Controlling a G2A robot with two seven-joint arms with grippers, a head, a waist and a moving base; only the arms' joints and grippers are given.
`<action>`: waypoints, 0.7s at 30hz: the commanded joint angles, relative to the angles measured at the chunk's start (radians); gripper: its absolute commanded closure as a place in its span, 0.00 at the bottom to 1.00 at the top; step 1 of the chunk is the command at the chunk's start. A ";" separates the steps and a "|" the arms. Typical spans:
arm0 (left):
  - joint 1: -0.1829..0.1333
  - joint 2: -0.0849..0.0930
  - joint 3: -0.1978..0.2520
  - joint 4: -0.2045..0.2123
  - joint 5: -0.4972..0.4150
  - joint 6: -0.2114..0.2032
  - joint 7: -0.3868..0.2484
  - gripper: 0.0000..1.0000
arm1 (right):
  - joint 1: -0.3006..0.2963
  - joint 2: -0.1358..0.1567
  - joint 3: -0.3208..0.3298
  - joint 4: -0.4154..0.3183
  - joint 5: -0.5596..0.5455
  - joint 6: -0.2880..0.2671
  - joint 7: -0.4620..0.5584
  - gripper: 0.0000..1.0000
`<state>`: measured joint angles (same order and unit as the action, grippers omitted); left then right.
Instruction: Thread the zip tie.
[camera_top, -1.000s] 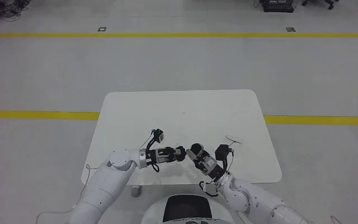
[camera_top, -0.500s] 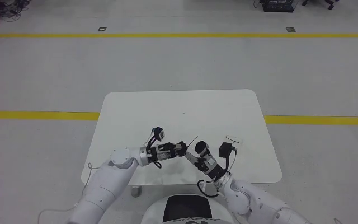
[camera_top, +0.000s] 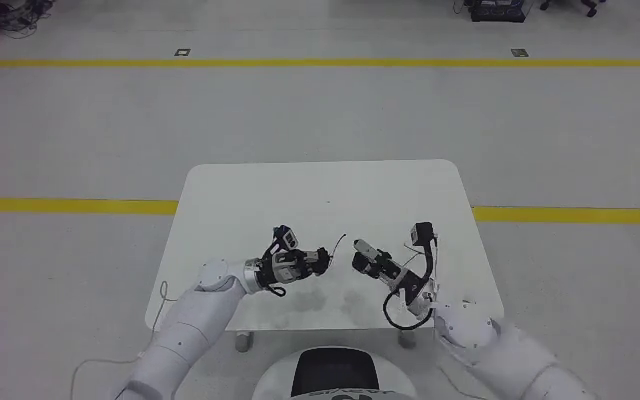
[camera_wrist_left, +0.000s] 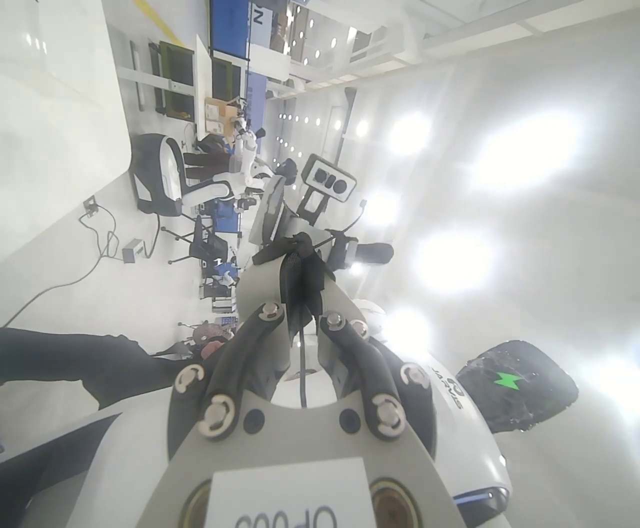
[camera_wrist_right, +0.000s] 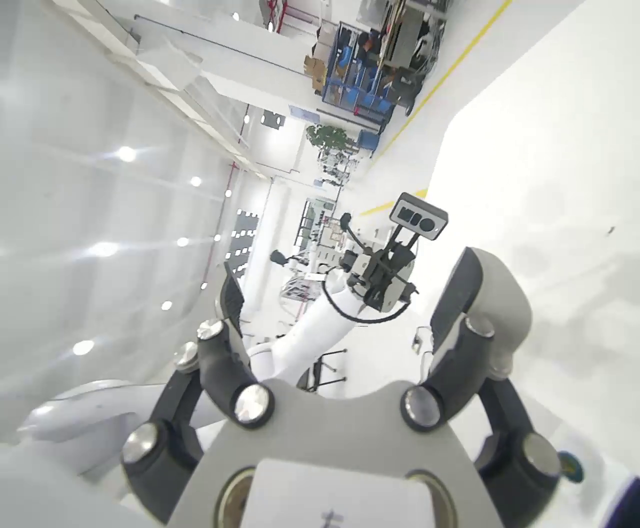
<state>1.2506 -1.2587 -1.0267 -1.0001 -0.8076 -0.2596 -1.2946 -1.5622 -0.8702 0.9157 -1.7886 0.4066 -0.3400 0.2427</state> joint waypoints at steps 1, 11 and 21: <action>-0.005 -0.001 0.004 0.008 -0.011 -0.003 -0.007 1.00 | -0.032 -0.024 0.106 0.032 0.132 0.000 0.205 0.00; -0.006 0.000 0.010 0.018 -0.063 -0.022 -0.030 1.00 | -0.081 -0.262 0.444 0.352 0.524 0.000 1.059 0.00; -0.001 0.001 0.016 0.011 -0.069 -0.026 -0.016 1.00 | -0.044 -0.361 0.475 0.450 0.437 0.000 1.147 0.00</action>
<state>1.2491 -1.2581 -1.0111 -0.9891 -0.8760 -0.2858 -1.3104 -1.6058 -1.2309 1.3908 -1.3382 0.8435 -0.3400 1.3897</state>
